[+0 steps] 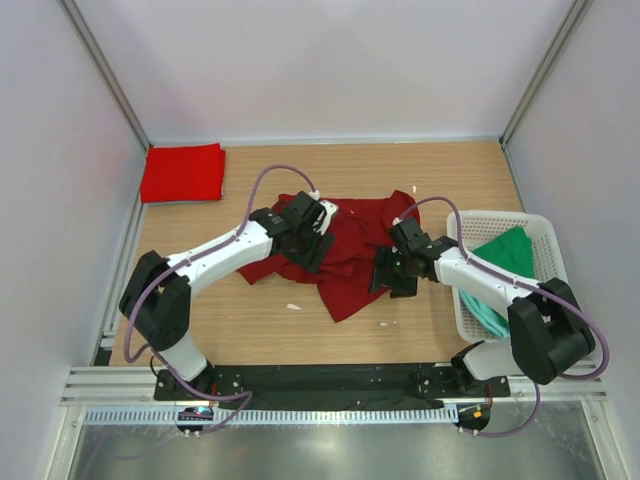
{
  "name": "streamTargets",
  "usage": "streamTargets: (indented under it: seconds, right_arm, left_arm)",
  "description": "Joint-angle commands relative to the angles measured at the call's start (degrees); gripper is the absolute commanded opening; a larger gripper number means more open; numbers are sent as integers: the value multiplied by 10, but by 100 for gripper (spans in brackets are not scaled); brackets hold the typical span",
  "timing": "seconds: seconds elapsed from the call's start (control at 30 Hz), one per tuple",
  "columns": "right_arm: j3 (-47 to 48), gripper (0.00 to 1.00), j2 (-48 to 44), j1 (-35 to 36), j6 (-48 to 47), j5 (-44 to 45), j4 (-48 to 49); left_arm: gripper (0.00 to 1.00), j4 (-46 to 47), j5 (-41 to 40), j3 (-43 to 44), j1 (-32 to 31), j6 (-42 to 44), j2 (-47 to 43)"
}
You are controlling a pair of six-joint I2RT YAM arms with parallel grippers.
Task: Fold and stack the t-shirts
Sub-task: Flatten the tshirt out
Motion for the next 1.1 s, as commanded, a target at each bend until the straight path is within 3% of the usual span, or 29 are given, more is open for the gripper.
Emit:
streamTargets:
  seconds: [0.0,0.03,0.07,0.13,0.2,0.33,0.47,0.6,0.9,1.07]
  right_arm:
    - [-12,63,-3,0,26,31,35]
    - [-16,61,-4,-1,28,28,44]
    - [-21,61,-4,0,28,22,59]
    - [-23,58,8,-2,32,22,64]
    - [-19,56,25,-3,30,27,63]
    - [-16,53,35,-8,26,34,70]
    - [-14,47,37,-15,24,34,74]
    - [-9,41,40,-17,24,26,78]
    - [3,40,66,-19,16,18,85]
    - [0,31,68,-20,15,20,89]
  left_arm:
    - [65,-26,-86,4,7,4,-25]
    - [63,-35,-96,-7,15,0,-28]
    - [54,-40,-97,-11,20,-3,-35]
    - [47,-55,-99,-30,44,-26,-46]
    - [48,-58,-96,-61,63,-34,-77]
    - [61,-84,-106,-103,111,-45,-123]
    - [61,-89,-116,-138,122,-52,-145]
    - [61,-77,-119,-140,122,-56,-129]
    - [67,-73,-128,-121,122,-80,-45]
    - [60,-45,-175,-111,122,-73,-6]
